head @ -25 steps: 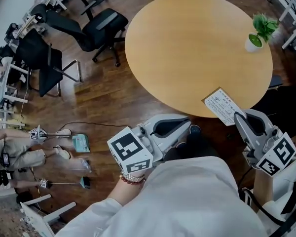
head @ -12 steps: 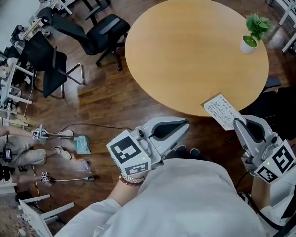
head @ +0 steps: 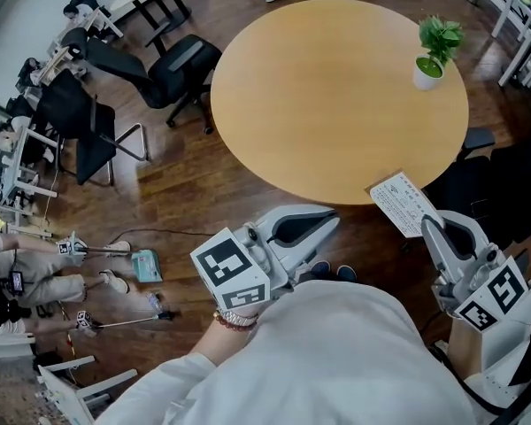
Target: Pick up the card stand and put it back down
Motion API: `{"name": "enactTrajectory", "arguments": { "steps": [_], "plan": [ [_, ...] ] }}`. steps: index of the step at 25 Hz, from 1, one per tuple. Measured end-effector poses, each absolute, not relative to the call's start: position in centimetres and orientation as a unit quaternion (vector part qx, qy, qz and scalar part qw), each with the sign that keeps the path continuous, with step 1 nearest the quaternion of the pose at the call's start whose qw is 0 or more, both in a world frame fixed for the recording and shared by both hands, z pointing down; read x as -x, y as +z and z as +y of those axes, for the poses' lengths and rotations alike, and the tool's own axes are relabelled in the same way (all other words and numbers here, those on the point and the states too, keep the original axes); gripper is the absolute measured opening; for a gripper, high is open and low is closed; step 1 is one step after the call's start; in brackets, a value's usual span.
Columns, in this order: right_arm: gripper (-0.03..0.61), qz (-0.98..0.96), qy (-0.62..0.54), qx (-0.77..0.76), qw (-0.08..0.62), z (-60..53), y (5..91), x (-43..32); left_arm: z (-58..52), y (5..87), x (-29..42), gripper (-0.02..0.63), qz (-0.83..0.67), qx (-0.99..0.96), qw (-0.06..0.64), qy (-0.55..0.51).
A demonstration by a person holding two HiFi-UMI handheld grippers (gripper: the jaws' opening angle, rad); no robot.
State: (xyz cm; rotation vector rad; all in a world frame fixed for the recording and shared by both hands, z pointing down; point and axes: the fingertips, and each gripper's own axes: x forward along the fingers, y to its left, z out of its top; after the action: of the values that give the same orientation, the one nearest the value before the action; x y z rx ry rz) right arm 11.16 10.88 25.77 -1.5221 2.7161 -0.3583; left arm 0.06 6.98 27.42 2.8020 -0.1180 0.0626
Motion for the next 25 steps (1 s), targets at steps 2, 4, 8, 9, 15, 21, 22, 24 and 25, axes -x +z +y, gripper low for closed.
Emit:
{"name": "enactTrajectory", "arguments": {
  "steps": [2,4,8,9,15,21,22,24,25],
  "plan": [
    [0.023,0.868,-0.115,0.482,0.007,10.8,26.0,-11.2,7.2,27.8,-0.6,-0.008,-0.039,-0.984,0.17,0.025],
    [0.023,0.868,-0.118,0.482,0.009,10.9,26.2,-11.2,7.6,28.1,-1.0,-0.008,-0.035,-0.984,0.172,0.031],
    [0.023,0.865,-0.123,0.487,0.014,11.3,26.2,-11.6,8.9,28.9,-1.9,-0.008,-0.008,-0.983,0.176,0.052],
    [0.023,0.864,-0.124,0.488,0.015,11.4,26.3,-11.6,9.2,29.1,-1.9,-0.008,-0.004,-0.983,0.176,0.057],
    [0.023,0.859,-0.131,0.495,0.022,11.4,26.7,-11.6,8.7,29.6,-1.5,-0.008,-0.003,-0.981,0.182,0.066],
    [0.021,0.857,-0.136,0.496,0.03,11.2,27.0,-11.9,8.6,30.9,-1.7,-0.009,-0.013,-0.982,0.163,0.091],
    [0.022,0.858,-0.136,0.494,0.031,11.1,27.0,-11.8,8.7,31.1,-1.8,-0.009,-0.011,-0.982,0.166,0.093],
    [0.022,0.864,-0.133,0.485,0.034,10.9,26.6,-11.4,8.7,31.2,-1.5,-0.009,-0.012,-0.979,0.184,0.087],
    [0.023,0.867,-0.13,0.48,0.035,10.8,26.5,-11.0,8.5,31.2,-1.2,-0.009,-0.015,-0.978,0.193,0.083]
  ]
}}
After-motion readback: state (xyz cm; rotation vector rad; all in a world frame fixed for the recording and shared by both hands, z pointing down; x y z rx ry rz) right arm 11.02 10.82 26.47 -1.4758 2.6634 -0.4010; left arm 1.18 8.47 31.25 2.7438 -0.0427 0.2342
